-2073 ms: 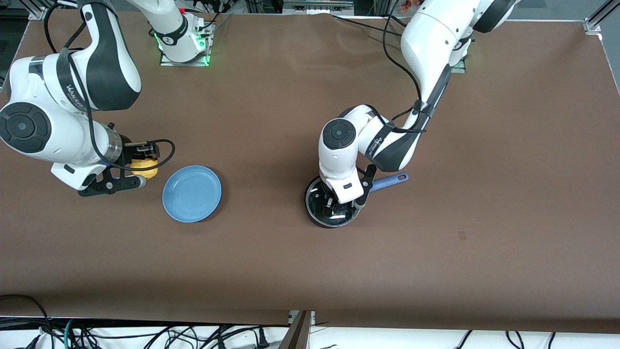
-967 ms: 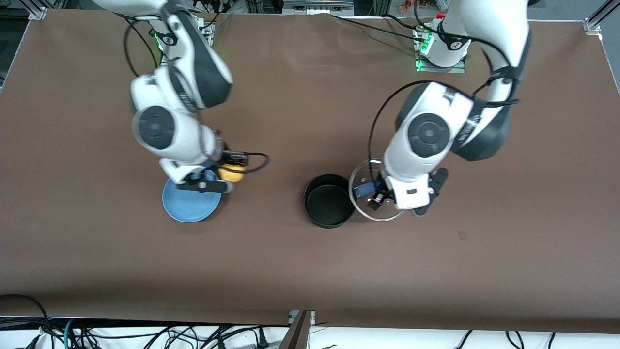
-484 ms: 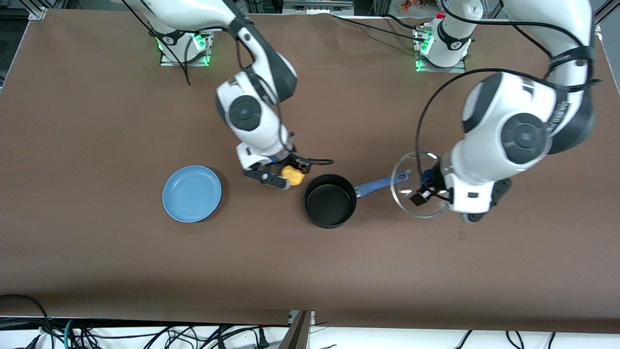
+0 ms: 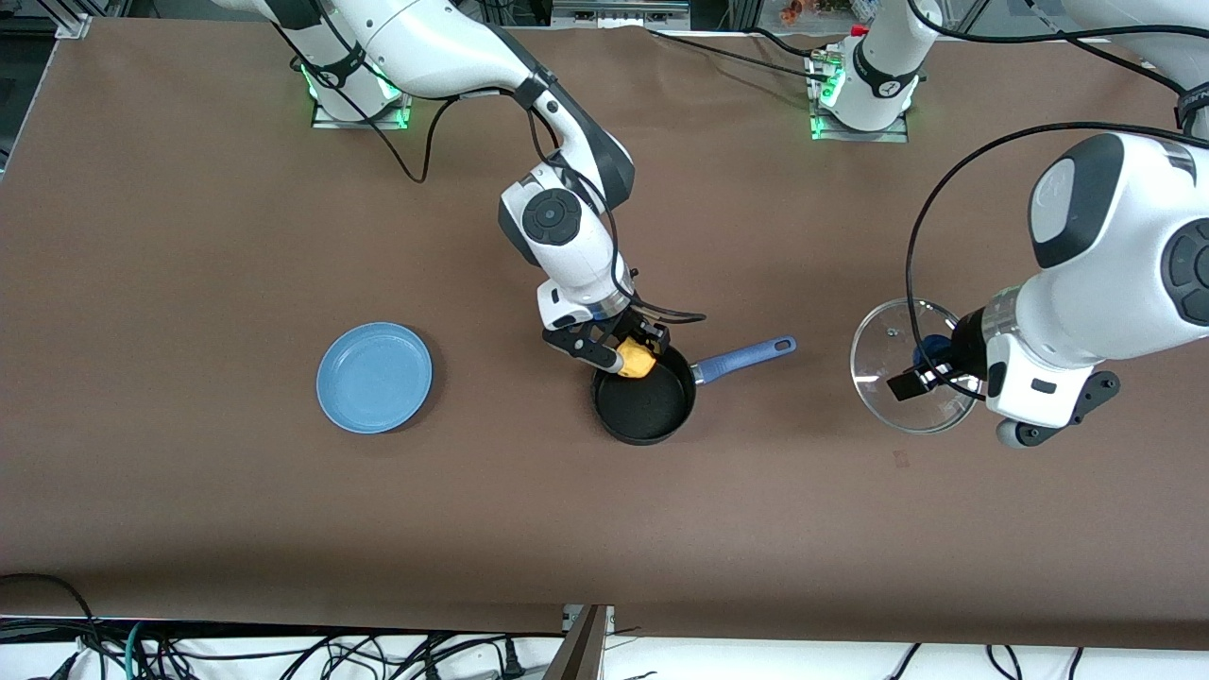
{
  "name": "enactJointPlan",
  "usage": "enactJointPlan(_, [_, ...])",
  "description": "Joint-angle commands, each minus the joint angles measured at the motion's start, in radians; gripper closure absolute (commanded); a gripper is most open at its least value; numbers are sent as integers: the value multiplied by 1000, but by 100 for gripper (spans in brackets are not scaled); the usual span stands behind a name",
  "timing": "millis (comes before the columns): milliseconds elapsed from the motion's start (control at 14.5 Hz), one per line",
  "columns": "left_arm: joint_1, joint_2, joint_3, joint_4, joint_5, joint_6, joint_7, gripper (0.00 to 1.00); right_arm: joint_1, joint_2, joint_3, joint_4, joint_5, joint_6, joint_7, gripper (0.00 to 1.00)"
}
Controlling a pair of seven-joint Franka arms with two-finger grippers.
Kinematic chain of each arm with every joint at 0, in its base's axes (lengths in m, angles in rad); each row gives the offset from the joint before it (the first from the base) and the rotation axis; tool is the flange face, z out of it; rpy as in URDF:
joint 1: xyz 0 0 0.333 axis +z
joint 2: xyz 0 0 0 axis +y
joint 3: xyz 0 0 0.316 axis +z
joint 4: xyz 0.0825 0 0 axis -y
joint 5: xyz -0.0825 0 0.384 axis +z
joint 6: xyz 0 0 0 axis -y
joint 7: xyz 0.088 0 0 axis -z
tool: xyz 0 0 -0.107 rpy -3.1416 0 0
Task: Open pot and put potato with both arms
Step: 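Open the right gripper to drop the potato into the pot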
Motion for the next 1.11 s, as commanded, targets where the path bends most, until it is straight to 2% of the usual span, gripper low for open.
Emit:
enactJointPlan(0, [40, -26, -6, -50, -11, 46, 115, 62, -1, 11, -10, 30, 9, -2, 2, 26])
enactJointPlan(138, [66, -26, -3, -79, -8, 95, 179, 62, -4, 11, -15, 30, 8, -2, -6, 17])
enactJointPlan(207, [81, -26, -3, -93, -8, 118, 215, 62, -4, 10, -18, 30, 5, -2, -6, 0])
enactJointPlan(415, [113, -14, -1, -104, -5, 157, 287, 62, -33, -13, -20, 31, -3, -43, -59, 0])
enactJointPlan(553, [121, -12, -1, -152, 32, 229, 304, 62, -58, -62, -44, 31, -23, -144, -136, 0])
enactJointPlan(760, [132, -11, 1, -267, 57, 394, 305, 62, -72, -159, -119, 21, -31, -320, -277, 0])
enactJointPlan(1037, [166, -11, -1, -357, 87, 470, 378, 62, -87, -336, -239, -65, -14, -581, -536, 0])
